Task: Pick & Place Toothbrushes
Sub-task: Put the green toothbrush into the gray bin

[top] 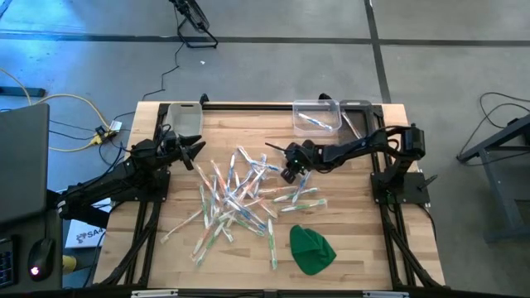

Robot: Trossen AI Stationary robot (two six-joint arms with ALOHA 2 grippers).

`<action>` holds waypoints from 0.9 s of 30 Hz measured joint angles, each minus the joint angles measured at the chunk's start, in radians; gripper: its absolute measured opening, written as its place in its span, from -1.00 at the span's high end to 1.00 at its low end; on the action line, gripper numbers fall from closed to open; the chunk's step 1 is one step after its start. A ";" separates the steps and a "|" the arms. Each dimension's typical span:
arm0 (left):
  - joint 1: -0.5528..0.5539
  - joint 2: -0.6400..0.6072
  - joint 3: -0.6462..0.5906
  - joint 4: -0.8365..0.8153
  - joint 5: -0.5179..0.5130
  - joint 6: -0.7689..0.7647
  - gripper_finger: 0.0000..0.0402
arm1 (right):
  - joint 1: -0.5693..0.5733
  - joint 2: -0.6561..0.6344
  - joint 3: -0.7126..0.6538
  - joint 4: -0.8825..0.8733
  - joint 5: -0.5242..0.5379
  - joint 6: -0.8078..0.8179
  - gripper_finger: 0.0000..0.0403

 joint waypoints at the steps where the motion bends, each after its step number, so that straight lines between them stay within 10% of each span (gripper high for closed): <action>1: 0.000 0.000 0.000 0.000 0.000 0.000 0.07 | 0.000 0.000 0.000 -0.001 0.003 0.000 0.56; 27: 0.000 0.000 0.000 0.000 0.000 0.000 0.07 | 0.000 0.003 -0.004 0.003 -0.003 0.022 0.99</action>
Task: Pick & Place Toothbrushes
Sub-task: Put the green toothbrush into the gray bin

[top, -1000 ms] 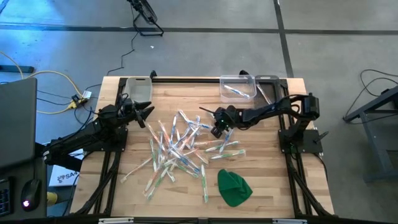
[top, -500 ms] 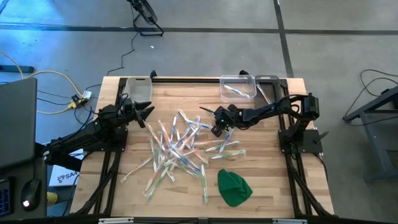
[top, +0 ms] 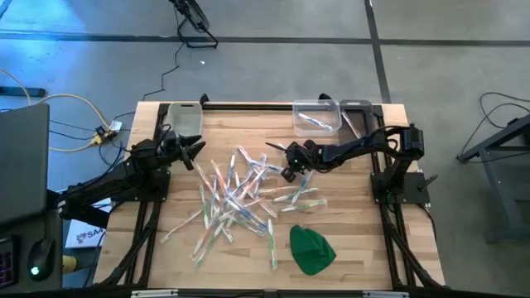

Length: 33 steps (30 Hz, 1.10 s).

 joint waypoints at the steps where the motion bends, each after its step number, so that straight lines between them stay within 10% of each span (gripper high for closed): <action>1: 0.000 0.000 0.000 0.000 0.000 0.000 0.07 | 0.000 0.000 0.000 0.005 0.000 -0.001 0.99; 21: 0.000 0.000 0.000 0.000 0.000 0.000 0.07 | -0.002 -0.093 0.002 0.053 -0.101 -0.052 0.99; 33: 0.000 0.000 0.000 0.000 0.000 0.000 0.07 | 0.007 -0.093 0.002 -0.102 0.034 0.109 0.75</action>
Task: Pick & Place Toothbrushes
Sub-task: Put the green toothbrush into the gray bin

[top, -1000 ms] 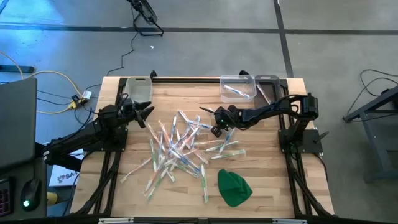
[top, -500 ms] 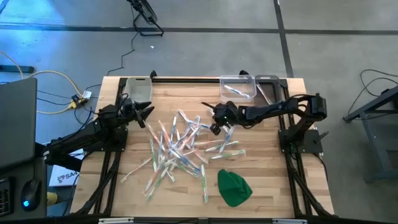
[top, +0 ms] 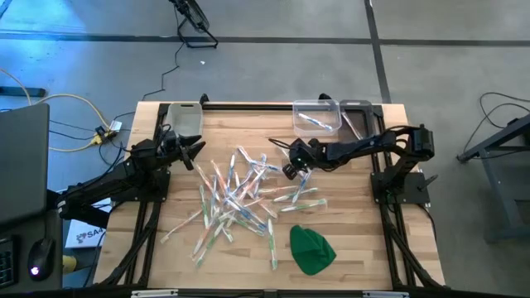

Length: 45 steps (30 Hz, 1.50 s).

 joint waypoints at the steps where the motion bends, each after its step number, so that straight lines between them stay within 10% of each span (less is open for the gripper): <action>1: 0.000 0.000 0.000 0.000 0.000 0.000 0.07 | 0.000 0.000 0.000 -0.006 0.003 0.000 0.70; 10: 0.000 0.000 0.000 0.000 0.000 0.000 0.07 | 0.000 0.000 0.000 -0.008 0.010 0.003 0.40; 45: 0.000 0.000 0.000 0.000 0.000 0.000 0.07 | 0.001 0.119 0.003 0.073 -0.015 0.000 0.48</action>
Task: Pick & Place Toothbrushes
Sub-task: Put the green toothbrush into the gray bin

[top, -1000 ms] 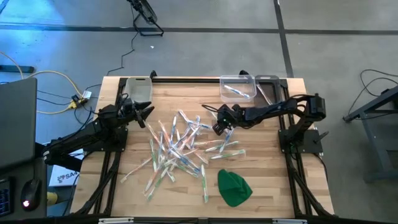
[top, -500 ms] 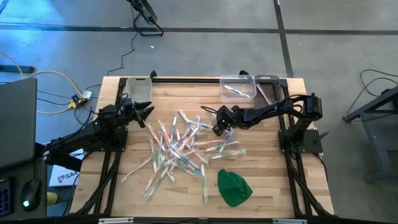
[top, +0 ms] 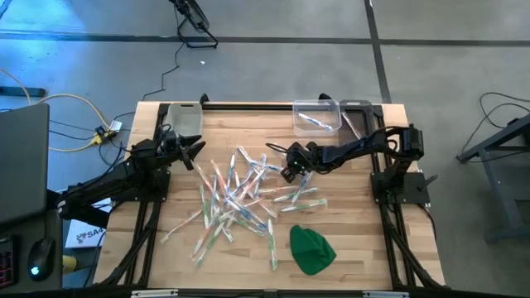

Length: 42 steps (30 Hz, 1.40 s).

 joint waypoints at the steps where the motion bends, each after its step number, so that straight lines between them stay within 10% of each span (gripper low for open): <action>1: 0.000 0.000 0.000 0.000 0.000 0.000 0.07 | 0.000 0.000 0.000 0.005 0.000 -0.001 0.48; 42: 0.000 0.000 0.000 0.000 0.000 0.000 0.07 | 0.014 -0.013 -0.005 0.052 0.016 -0.028 0.97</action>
